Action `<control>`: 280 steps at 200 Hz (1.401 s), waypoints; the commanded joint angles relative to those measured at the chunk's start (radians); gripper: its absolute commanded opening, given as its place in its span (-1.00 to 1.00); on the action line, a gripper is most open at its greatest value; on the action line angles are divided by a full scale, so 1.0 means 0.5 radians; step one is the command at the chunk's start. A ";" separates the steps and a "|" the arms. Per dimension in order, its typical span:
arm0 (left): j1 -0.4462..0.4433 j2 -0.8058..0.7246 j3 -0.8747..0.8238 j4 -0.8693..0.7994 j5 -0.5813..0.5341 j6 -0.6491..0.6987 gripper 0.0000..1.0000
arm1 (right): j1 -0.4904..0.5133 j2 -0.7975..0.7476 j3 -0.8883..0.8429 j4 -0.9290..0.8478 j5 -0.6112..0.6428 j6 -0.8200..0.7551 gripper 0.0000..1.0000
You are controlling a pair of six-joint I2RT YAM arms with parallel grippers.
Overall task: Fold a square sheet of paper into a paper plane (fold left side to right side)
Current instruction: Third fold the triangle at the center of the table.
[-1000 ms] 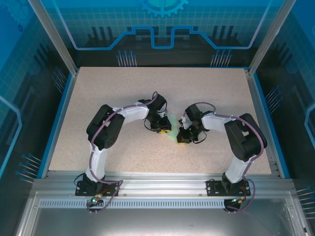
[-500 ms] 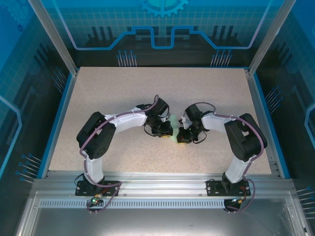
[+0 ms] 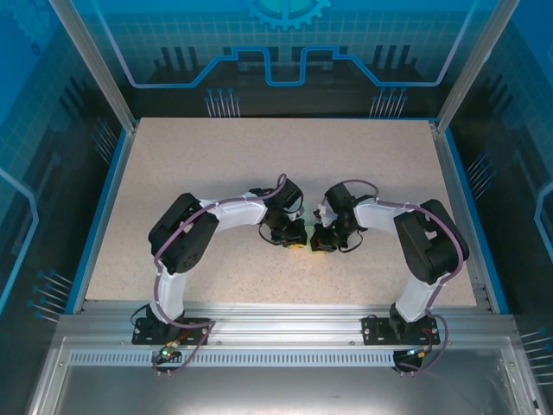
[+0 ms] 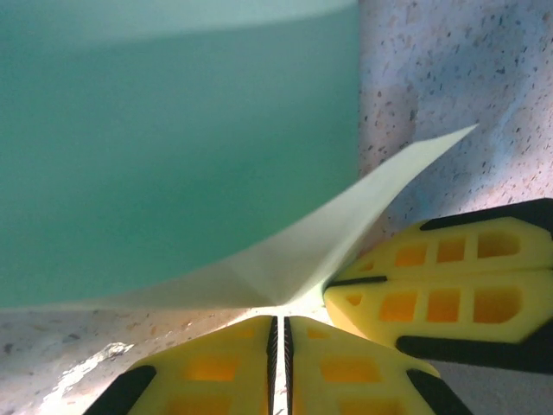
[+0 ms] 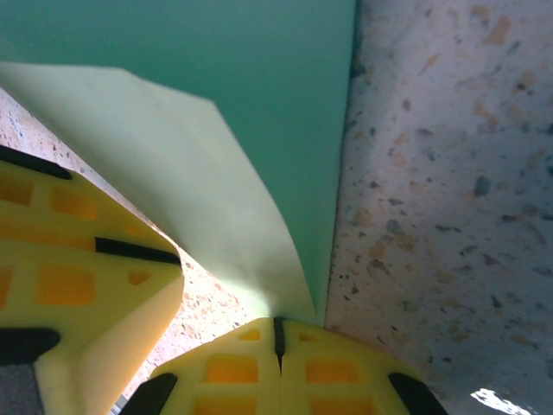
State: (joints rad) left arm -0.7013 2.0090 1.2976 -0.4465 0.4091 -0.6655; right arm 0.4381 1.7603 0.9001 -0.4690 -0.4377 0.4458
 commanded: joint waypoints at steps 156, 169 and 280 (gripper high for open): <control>0.026 0.134 0.088 0.024 -0.019 -0.060 -0.74 | 0.020 0.131 -0.101 -0.114 0.317 0.016 -1.00; 0.032 0.148 0.080 0.015 -0.056 -0.059 -0.75 | 0.017 0.132 -0.101 -0.119 0.328 0.012 -1.00; 0.190 0.159 -0.004 -0.202 -0.339 0.104 -0.77 | 0.026 0.153 -0.091 -0.185 0.396 -0.004 -1.00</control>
State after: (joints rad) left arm -0.6796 2.0583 1.3281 -0.4438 0.4023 -0.6567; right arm 0.4404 1.7603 0.9031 -0.4755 -0.4271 0.4450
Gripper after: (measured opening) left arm 0.121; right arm 0.042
